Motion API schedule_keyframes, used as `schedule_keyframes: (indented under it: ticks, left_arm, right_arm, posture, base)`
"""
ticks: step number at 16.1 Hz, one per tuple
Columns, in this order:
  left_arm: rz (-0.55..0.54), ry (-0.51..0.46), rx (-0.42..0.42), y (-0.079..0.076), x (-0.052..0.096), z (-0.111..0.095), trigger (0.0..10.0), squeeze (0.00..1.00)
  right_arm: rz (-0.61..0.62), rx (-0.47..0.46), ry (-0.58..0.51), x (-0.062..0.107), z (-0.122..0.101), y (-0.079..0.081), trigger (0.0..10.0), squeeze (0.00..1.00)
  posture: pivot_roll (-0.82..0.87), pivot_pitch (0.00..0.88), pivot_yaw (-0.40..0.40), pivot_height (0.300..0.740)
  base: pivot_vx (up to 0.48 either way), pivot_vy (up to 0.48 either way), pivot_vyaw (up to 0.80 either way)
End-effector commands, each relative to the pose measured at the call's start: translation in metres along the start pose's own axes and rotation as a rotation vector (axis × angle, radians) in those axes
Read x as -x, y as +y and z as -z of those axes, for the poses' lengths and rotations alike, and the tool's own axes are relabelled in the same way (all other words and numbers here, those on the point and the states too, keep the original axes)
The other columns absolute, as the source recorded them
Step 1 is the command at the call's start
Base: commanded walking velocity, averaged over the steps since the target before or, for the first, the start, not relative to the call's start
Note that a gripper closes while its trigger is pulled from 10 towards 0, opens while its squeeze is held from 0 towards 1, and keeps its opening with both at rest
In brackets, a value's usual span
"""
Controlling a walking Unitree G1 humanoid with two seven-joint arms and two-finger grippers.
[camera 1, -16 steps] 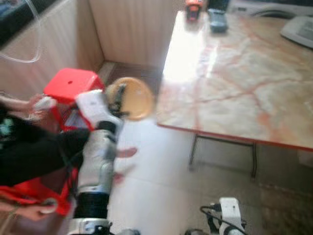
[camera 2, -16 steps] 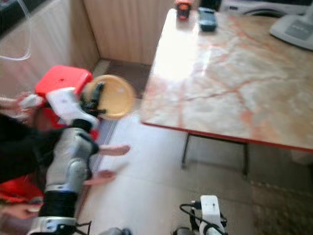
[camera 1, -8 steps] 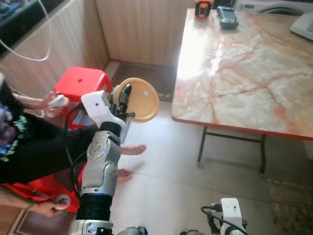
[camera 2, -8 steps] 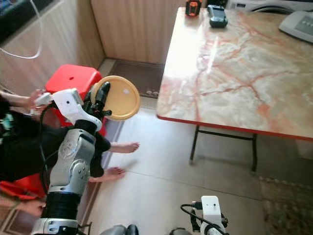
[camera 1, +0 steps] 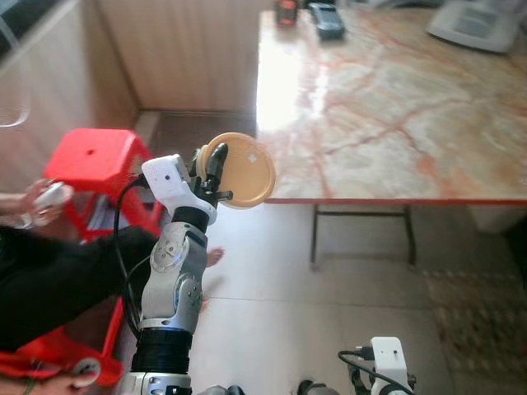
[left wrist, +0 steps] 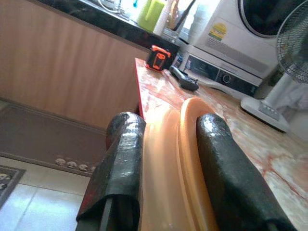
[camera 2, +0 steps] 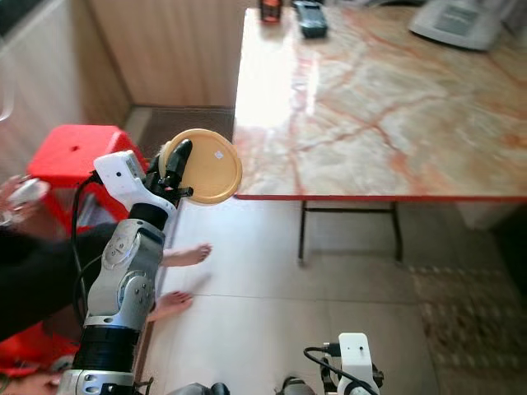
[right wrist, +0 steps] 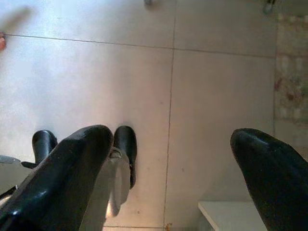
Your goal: Restocking fridge
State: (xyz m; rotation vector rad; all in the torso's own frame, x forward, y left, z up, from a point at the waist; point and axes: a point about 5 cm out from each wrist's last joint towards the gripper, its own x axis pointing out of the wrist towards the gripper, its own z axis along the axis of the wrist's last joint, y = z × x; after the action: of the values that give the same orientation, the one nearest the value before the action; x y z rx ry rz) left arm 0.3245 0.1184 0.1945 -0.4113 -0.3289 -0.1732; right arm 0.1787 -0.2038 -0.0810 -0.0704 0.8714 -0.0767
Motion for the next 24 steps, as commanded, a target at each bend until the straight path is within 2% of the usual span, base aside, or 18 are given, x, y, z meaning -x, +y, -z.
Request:
schedule_keyframes:
  ticks: [1, 5, 11, 17, 19, 24]
  left_arm:
    - [0.022, -0.020, -0.002, -0.004, -0.002, -0.006, 10.0, 0.00]
    - [0.037, -0.016, -0.031, -0.004, -0.003, -0.007, 10.0, 0.00]
    - [0.029, -0.015, -0.023, -0.003, -0.003, -0.007, 10.0, 0.00]
    - [0.036, -0.021, -0.021, -0.005, -0.005, -0.008, 10.0, 0.00]
    - [0.042, -0.018, -0.047, -0.006, -0.005, -0.008, 10.0, 0.00]
    - [0.038, -0.019, -0.022, -0.006, -0.006, -0.007, 10.0, 0.00]
  right_arm:
    - [-0.004, -0.007, 0.033, 0.003, 0.011, 0.000, 10.0, 0.00]
    - [0.004, -0.009, 0.056, 0.008, 0.024, -0.009, 10.0, 0.00]
    - [0.007, -0.007, 0.072, 0.011, 0.031, -0.015, 10.0, 0.00]
    - [0.001, -0.009, 0.068, 0.010, 0.028, -0.012, 10.0, 0.00]
    - [0.000, -0.009, 0.068, 0.010, 0.028, -0.012, 10.0, 0.00]
    - [0.000, -0.007, 0.068, 0.009, 0.028, -0.013, 10.0, 0.00]
  posture:
    - [-0.05, 0.132, 0.037, 0.740]
    - [-0.05, 0.134, 0.034, 0.740]
    - [-0.05, 0.142, 0.031, 0.740]
    - [-0.05, 0.146, 0.032, 0.740]
    - [-0.05, 0.146, 0.032, 0.740]
    - [-0.06, 0.147, 0.030, 0.740]
  base:
    - [0.000, 0.000, -0.77]
    - [0.000, -0.102, -0.78]
    - [0.000, -0.053, -0.78]
    - [0.000, 0.000, -0.77]
    - [0.000, -0.240, -0.77]
    - [0.000, -0.096, -0.77]
